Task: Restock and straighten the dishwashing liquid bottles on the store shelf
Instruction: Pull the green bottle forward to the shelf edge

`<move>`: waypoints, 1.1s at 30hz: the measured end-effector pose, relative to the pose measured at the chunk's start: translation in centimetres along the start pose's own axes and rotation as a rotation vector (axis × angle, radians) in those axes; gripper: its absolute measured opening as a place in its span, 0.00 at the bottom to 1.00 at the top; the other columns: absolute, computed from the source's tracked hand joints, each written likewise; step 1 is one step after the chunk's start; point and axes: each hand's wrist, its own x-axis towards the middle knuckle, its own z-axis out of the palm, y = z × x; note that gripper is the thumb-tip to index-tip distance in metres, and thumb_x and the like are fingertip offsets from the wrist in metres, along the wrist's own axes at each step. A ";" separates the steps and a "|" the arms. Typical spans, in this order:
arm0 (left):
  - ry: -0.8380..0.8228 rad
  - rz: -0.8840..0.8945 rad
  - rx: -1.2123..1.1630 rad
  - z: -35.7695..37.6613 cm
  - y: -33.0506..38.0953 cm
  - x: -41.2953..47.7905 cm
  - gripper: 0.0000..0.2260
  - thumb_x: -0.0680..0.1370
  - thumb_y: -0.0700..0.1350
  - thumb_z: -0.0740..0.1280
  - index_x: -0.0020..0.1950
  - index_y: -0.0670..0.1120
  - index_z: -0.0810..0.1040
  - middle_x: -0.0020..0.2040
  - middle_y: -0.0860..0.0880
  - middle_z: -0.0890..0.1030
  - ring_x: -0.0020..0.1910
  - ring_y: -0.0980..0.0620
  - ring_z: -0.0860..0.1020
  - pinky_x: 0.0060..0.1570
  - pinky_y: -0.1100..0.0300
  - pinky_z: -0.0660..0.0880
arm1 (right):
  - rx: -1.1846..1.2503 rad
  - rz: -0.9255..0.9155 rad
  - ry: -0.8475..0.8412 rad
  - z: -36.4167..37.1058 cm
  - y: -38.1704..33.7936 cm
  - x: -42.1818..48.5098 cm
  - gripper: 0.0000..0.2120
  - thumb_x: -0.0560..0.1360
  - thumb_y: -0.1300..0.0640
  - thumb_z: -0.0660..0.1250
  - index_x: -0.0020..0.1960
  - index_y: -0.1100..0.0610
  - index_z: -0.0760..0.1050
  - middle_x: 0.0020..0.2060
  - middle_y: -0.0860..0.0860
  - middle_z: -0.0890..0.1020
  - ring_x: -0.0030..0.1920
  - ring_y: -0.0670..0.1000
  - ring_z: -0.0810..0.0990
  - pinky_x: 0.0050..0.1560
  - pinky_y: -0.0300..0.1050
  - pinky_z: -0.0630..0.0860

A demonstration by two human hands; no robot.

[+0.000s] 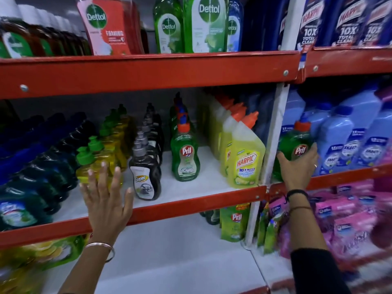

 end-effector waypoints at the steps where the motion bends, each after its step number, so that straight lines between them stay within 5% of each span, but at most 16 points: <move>1: -0.002 0.000 0.006 0.0 0.0 0.0 0.28 0.81 0.53 0.55 0.79 0.49 0.52 0.81 0.47 0.48 0.79 0.43 0.46 0.75 0.41 0.42 | -0.006 0.002 0.002 -0.1 0.0 0.6 0.43 0.67 0.54 0.74 0.74 0.63 0.55 0.71 0.64 0.65 0.71 0.62 0.64 0.70 0.55 0.61; 5: 0.005 0.001 0.015 0.2 0.0 0.0 0.28 0.81 0.53 0.54 0.79 0.49 0.53 0.80 0.45 0.52 0.79 0.43 0.47 0.76 0.42 0.42 | -0.045 -0.008 0.057 -0.7 -0.1 1.1 0.42 0.61 0.43 0.75 0.68 0.57 0.64 0.65 0.59 0.75 0.63 0.61 0.75 0.61 0.59 0.74; 16: 0.017 -0.005 0.039 0.2 0.1 0.1 0.27 0.81 0.52 0.54 0.79 0.48 0.54 0.78 0.41 0.58 0.79 0.46 0.48 0.76 0.42 0.42 | -0.061 -0.276 0.329 -2.6 -4.5 -4.7 0.42 0.62 0.36 0.73 0.67 0.59 0.67 0.63 0.59 0.76 0.61 0.59 0.76 0.55 0.52 0.74; 33: -0.017 0.099 0.059 0.1 -0.6 -0.1 0.27 0.82 0.55 0.51 0.80 0.49 0.52 0.80 0.48 0.52 0.79 0.46 0.51 0.76 0.41 0.44 | 0.067 -0.228 -0.171 4.8 -13.5 -16.6 0.45 0.53 0.31 0.75 0.60 0.54 0.67 0.54 0.53 0.81 0.51 0.55 0.80 0.43 0.46 0.74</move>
